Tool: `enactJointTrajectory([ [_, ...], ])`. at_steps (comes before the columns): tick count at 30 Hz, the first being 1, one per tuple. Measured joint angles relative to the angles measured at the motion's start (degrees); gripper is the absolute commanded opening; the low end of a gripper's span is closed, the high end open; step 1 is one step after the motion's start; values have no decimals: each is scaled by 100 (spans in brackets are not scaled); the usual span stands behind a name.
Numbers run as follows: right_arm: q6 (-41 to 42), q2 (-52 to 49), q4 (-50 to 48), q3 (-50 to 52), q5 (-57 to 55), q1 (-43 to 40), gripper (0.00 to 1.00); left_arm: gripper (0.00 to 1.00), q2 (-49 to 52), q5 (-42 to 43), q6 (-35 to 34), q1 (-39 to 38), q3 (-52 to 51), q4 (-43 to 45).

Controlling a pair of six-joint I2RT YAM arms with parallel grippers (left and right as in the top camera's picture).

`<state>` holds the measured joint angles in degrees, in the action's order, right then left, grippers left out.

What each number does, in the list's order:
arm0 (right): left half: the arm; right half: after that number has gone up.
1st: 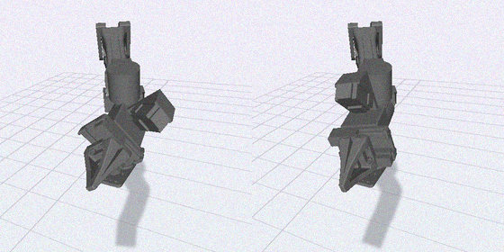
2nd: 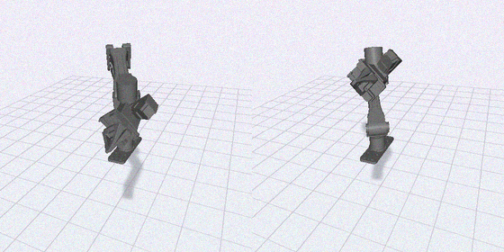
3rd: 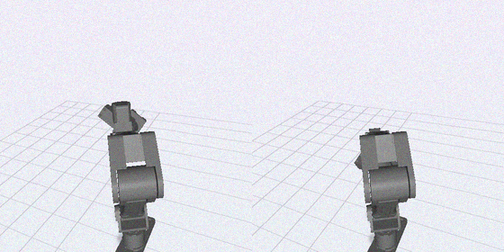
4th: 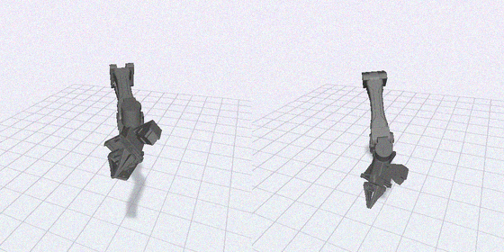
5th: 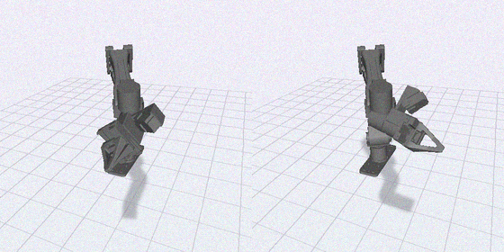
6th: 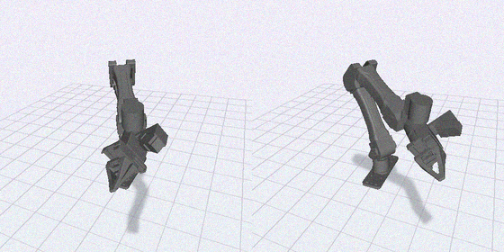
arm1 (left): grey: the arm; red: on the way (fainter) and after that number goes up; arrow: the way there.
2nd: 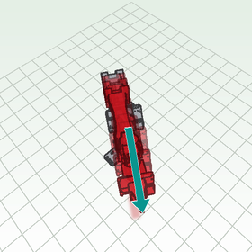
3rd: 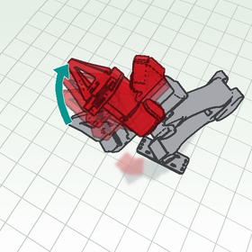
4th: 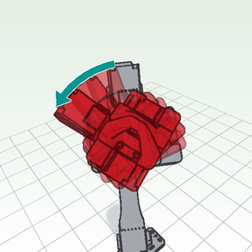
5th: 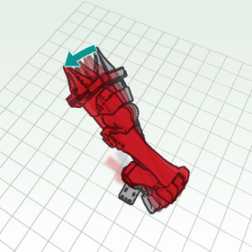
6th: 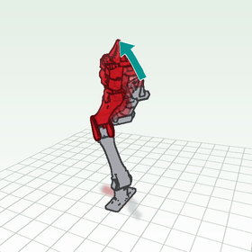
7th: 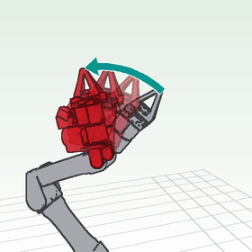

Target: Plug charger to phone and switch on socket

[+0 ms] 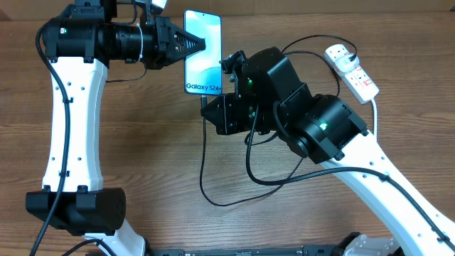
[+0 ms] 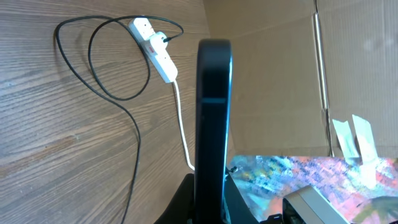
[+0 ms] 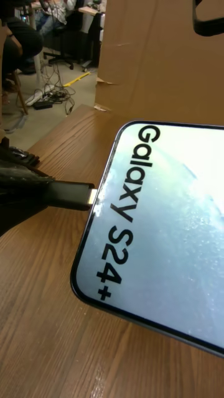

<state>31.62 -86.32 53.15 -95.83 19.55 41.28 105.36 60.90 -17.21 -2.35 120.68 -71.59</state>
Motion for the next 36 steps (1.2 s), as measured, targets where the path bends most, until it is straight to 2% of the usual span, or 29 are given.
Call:
enactJointTrajectory([
  [34,122,0,-114,9,164,-2,4,4,4,146,179,66,0,-271],
  [35,118,0,-120,17,162,-2,4,4,4,146,190,66,0,-271],
  [36,122,0,-120,20,162,-4,9,4,4,146,203,66,0,-275],
])
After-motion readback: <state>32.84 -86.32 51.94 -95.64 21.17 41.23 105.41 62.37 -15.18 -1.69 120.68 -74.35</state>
